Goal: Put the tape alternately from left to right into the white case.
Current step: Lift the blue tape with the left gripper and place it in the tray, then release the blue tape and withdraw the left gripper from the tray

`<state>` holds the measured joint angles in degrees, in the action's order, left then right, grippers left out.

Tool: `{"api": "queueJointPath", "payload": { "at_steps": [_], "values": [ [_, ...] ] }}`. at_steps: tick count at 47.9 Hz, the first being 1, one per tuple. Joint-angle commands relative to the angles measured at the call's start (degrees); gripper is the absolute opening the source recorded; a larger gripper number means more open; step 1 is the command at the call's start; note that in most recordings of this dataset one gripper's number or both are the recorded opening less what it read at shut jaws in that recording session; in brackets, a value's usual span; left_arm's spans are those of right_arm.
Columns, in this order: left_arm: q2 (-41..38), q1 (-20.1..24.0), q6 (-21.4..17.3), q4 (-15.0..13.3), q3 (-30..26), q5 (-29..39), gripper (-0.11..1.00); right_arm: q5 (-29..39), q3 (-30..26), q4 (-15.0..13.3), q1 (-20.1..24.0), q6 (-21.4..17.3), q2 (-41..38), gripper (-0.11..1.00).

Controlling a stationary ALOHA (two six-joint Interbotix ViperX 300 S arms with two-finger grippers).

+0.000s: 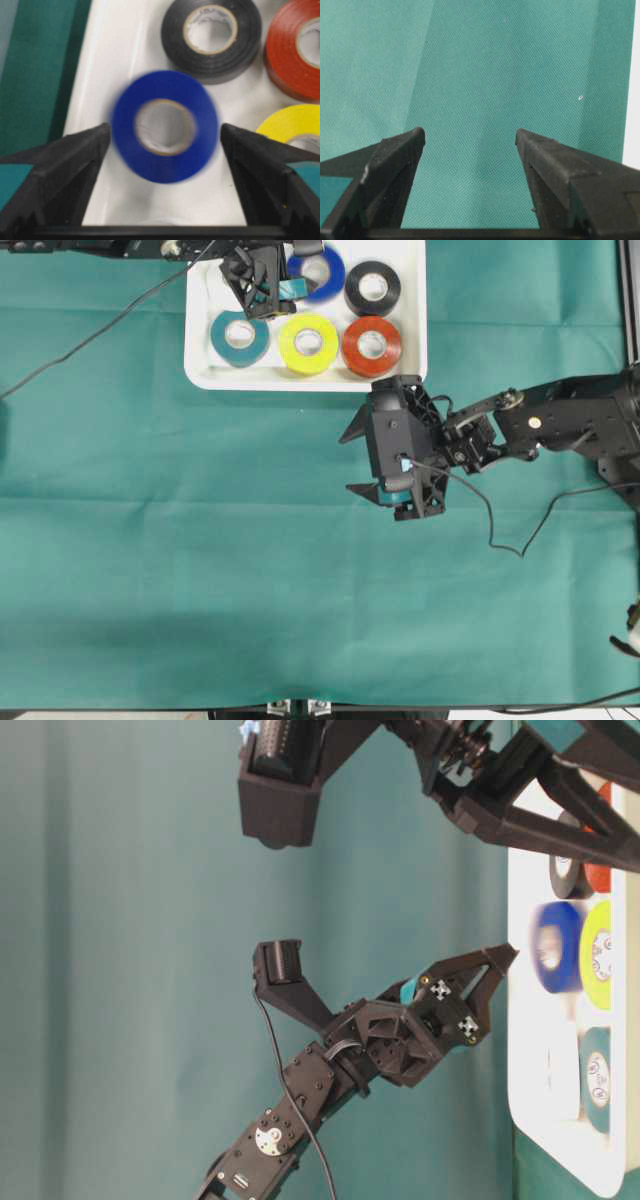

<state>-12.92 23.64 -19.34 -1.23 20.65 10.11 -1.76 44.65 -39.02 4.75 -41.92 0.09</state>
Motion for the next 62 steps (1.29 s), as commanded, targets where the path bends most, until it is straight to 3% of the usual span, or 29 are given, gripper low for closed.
{"api": "queueJointPath", "payload": {
  "at_steps": [1,3,20,37,62],
  "values": [
    [1.8,-0.3,-0.4,0.0,-0.4,-0.4,0.75,-0.4,-1.1,0.1,0.1,-0.1,1.4,0.80],
    [1.9,-0.4,-0.6,0.0,-0.4,-0.4,0.79,-0.4,-1.1,0.0,0.1,-0.1,1.4,0.80],
    [3.3,-1.3,-1.0,0.1,0.4,-0.4,0.78,-0.4,-1.1,0.1,0.1,-0.1,1.4,0.80],
    [7.9,-5.4,-0.7,0.0,6.2,-0.4,0.78,-0.4,-1.2,0.0,0.1,0.0,1.4,0.80],
    [16.0,-16.5,-0.2,-0.3,14.9,0.1,0.78,-0.1,-1.4,0.0,0.1,0.0,1.4,0.80]
  ]
}}
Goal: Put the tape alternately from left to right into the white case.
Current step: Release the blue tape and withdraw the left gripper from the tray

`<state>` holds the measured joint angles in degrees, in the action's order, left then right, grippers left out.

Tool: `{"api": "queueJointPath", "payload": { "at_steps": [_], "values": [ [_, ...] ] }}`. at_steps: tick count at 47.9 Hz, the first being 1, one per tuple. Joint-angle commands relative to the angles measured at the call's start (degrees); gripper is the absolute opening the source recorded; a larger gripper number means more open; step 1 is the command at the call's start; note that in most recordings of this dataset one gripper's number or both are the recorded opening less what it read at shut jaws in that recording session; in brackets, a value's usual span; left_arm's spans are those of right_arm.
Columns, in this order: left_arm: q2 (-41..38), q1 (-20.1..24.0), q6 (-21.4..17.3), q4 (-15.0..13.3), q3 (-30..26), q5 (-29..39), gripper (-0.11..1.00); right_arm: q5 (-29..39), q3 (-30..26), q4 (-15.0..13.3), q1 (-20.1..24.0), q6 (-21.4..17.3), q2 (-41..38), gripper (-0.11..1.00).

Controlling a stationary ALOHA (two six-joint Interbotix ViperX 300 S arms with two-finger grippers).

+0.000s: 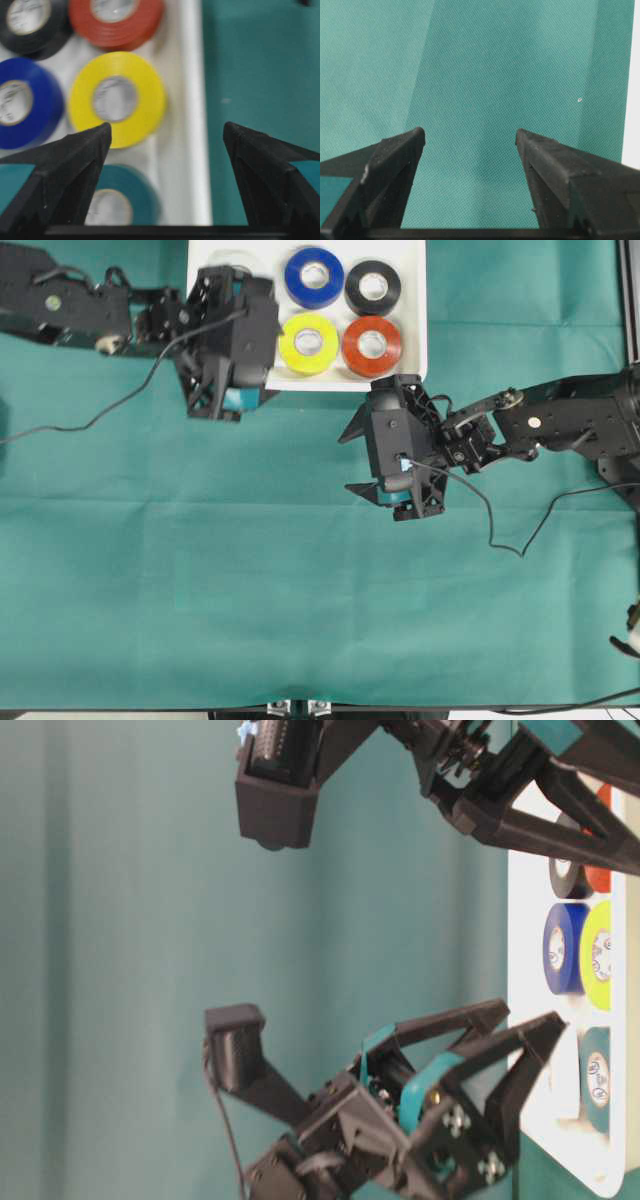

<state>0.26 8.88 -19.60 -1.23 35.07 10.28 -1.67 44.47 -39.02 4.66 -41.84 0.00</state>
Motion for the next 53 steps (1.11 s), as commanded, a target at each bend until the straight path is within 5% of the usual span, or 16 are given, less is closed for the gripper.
{"api": "queueJointPath", "payload": {
  "at_steps": [1,21,53],
  "values": [
    [2.8,-2.0,0.1,-0.3,0.7,-0.1,0.77,-0.2,-1.2,0.0,0.2,-0.1,1.5,0.80],
    [5.0,-8.3,4.7,-0.4,5.5,-0.4,0.77,-0.1,-1.6,0.0,0.2,-0.1,1.5,0.80],
    [9.1,-8.3,5.3,-0.4,8.8,-0.4,0.77,1.3,-1.2,-0.1,0.2,-0.1,3.4,0.80]
  ]
}}
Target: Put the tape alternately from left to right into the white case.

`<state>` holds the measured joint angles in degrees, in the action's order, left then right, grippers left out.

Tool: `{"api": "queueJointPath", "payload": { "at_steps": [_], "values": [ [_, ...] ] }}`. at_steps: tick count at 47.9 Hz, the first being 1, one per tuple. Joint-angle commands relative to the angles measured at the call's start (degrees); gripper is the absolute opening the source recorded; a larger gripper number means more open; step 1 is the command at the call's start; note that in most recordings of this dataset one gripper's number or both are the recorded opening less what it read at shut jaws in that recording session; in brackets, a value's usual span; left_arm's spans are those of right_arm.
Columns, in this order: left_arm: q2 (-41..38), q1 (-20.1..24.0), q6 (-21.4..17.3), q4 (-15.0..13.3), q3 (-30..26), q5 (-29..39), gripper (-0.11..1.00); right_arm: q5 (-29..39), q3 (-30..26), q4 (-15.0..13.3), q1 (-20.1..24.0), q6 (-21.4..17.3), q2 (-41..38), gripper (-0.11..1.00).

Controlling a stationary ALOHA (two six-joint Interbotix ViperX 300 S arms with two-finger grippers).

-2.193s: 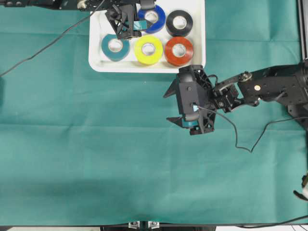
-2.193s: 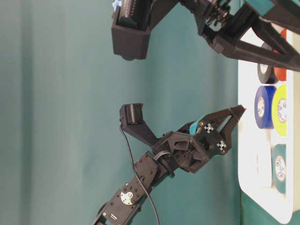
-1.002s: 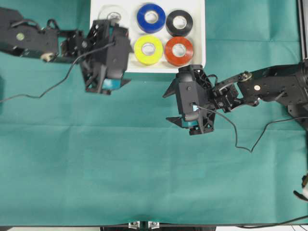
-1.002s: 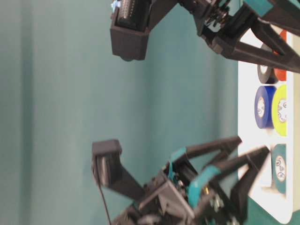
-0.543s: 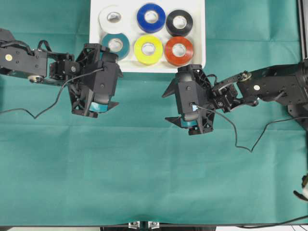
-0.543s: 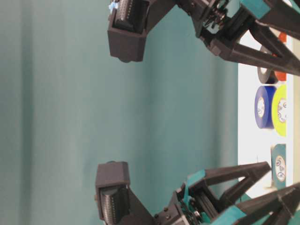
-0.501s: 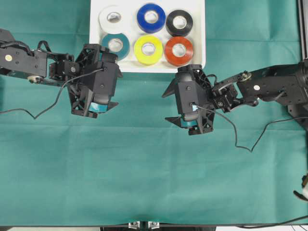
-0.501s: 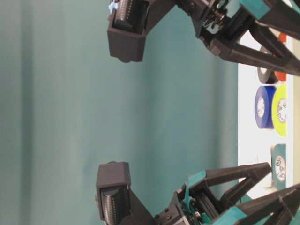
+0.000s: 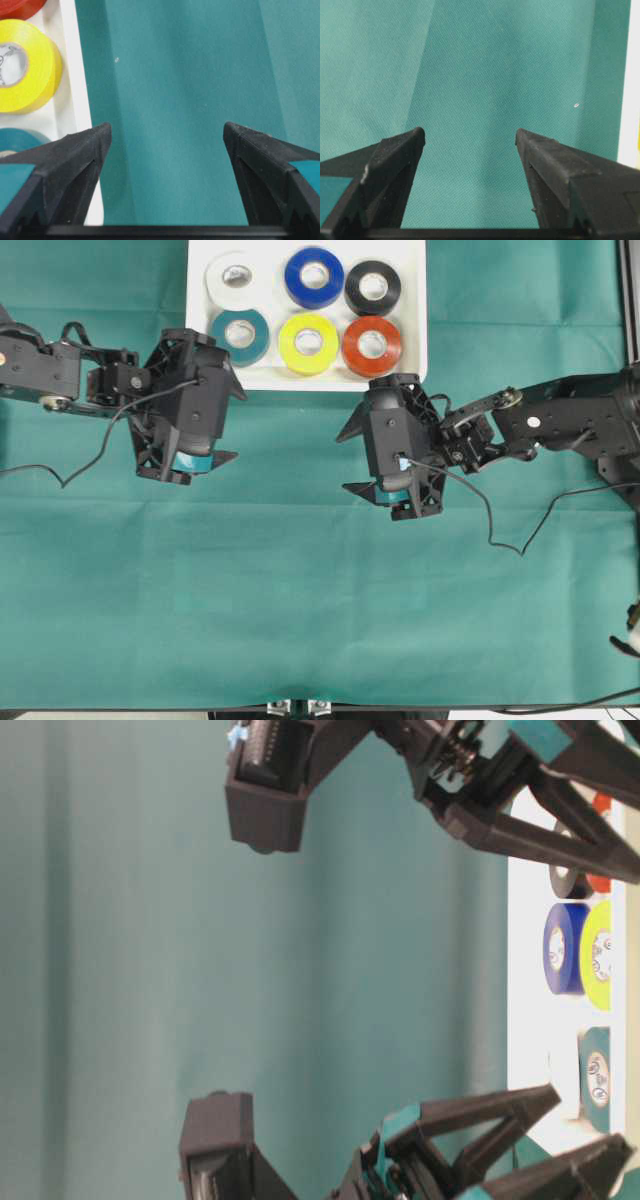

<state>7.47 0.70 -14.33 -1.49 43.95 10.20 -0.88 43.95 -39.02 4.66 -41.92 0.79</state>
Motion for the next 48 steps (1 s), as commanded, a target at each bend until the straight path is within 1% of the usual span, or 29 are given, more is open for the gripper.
{"api": "queueJointPath", "payload": {
  "at_steps": [1,13,30,48],
  "values": [
    [2.1,-0.2,0.0,-0.1,0.1,-0.4,0.77,0.9,-0.6,0.0,0.2,0.0,3.0,0.80],
    [5.4,-0.2,0.0,0.0,2.5,-0.4,0.77,3.4,0.7,-0.1,0.2,0.0,6.2,0.80],
    [11.2,-0.2,0.1,-0.1,7.0,-2.1,0.77,3.5,3.3,0.0,0.2,0.0,10.8,0.80],
    [16.6,-0.2,0.1,-0.1,11.1,-4.3,0.77,3.4,4.8,-0.1,0.2,0.0,13.9,0.80]
  ]
}}
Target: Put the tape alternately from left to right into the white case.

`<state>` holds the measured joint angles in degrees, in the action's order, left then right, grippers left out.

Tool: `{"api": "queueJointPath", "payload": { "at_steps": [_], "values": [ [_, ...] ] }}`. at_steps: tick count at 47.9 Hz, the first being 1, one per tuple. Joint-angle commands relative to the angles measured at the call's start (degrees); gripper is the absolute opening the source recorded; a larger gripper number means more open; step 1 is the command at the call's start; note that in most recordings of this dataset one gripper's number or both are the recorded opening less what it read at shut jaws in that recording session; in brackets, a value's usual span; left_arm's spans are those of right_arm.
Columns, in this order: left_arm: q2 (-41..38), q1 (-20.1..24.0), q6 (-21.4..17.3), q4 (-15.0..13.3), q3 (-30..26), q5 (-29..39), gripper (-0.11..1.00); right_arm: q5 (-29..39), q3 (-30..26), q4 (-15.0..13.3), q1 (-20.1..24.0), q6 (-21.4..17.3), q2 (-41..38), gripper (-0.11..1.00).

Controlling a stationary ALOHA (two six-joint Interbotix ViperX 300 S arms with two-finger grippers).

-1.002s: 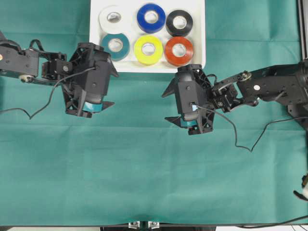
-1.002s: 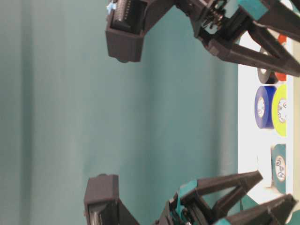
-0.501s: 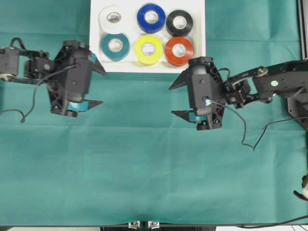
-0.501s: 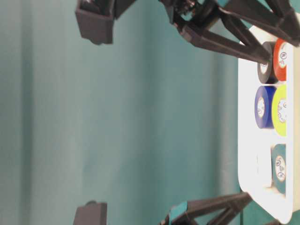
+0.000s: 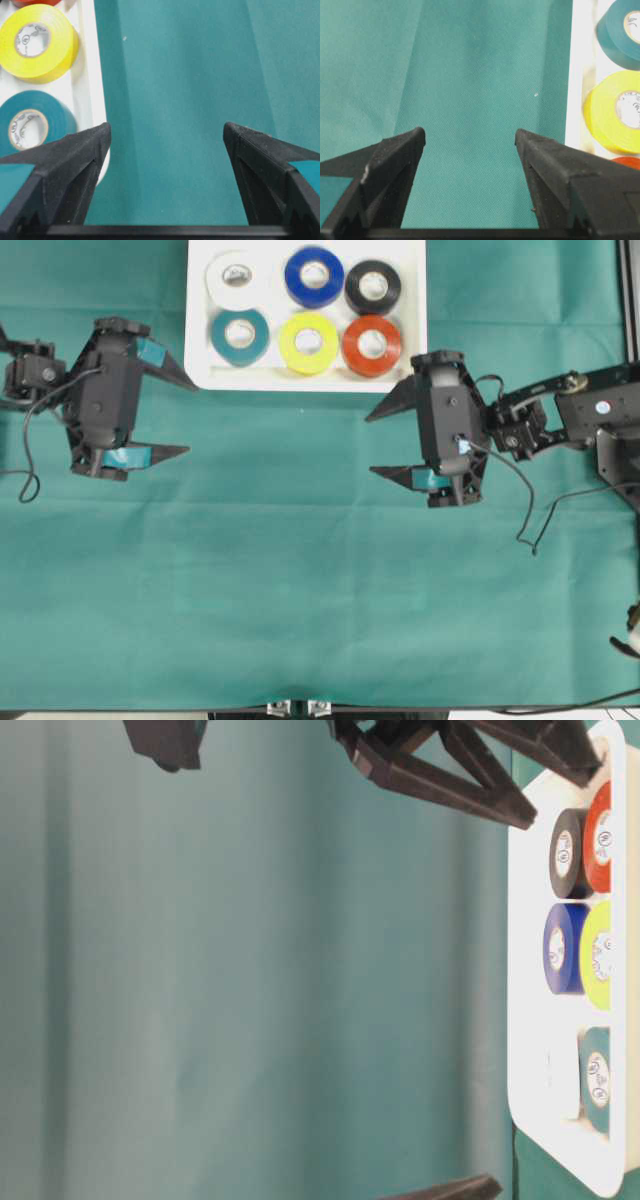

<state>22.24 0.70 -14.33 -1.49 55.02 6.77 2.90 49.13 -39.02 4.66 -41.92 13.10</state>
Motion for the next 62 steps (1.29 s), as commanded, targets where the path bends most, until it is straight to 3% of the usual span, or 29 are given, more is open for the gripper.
{"api": "queueJointPath", "payload": {
  "at_steps": [1,62],
  "values": [
    [2.1,-0.2,0.1,0.0,0.2,-1.1,0.77,-0.3,-0.3,-0.1,0.2,0.0,1.8,0.80],
    [23.8,-0.2,2.9,-0.1,13.4,-6.1,0.77,-1.1,12.9,0.4,-3.1,-0.3,23.3,0.80]
  ]
}}
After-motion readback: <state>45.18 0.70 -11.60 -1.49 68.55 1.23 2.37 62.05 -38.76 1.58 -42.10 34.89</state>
